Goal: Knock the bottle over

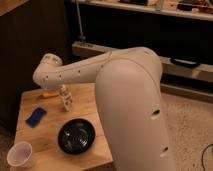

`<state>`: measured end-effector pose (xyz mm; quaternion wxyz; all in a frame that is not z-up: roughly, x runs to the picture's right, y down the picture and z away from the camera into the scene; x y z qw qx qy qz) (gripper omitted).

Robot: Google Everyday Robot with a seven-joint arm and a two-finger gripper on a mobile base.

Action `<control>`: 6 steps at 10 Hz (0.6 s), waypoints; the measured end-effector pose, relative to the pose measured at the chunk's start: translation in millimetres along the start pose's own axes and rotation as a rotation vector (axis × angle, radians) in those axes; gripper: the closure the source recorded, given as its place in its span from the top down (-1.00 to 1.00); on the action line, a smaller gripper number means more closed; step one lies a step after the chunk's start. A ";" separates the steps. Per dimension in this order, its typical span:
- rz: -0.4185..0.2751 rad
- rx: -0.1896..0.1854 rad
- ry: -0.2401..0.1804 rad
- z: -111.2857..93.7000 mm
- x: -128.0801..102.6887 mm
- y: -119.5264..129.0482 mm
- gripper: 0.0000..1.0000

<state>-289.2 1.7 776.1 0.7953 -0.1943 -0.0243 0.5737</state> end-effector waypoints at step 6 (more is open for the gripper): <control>0.130 0.056 0.040 13.2 -1.5 -44.2 -1.00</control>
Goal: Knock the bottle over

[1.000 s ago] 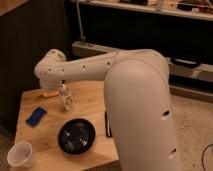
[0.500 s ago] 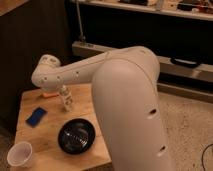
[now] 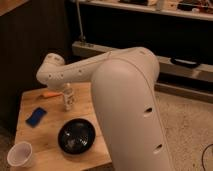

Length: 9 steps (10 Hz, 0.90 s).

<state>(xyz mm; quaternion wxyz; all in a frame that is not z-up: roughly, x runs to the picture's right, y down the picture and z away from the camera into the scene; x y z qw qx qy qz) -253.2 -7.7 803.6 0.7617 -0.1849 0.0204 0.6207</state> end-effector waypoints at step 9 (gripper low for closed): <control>0.202 -0.021 0.082 -9.9 28.1 -113.6 -0.94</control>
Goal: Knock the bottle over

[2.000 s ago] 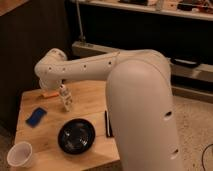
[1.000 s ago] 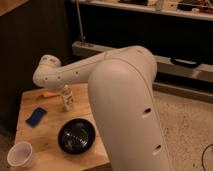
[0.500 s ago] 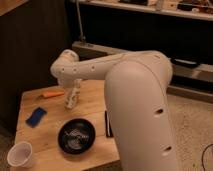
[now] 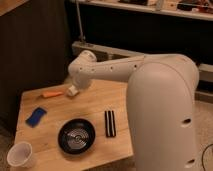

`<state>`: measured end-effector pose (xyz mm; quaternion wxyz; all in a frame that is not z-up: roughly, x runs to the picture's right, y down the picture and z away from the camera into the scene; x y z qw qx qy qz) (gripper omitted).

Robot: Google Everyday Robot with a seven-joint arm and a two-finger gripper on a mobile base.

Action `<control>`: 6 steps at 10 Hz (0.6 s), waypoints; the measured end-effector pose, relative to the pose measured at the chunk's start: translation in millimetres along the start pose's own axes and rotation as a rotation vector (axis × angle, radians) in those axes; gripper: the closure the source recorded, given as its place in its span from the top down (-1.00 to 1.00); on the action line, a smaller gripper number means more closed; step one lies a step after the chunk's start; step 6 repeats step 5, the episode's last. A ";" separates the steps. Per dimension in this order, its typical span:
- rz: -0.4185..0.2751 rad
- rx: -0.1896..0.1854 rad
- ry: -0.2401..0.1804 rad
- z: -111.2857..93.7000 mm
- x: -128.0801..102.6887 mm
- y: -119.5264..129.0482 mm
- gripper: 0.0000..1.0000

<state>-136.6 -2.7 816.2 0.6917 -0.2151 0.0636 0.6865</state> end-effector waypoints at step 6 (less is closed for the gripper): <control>0.007 -0.020 0.024 0.5 3.5 -0.4 -0.94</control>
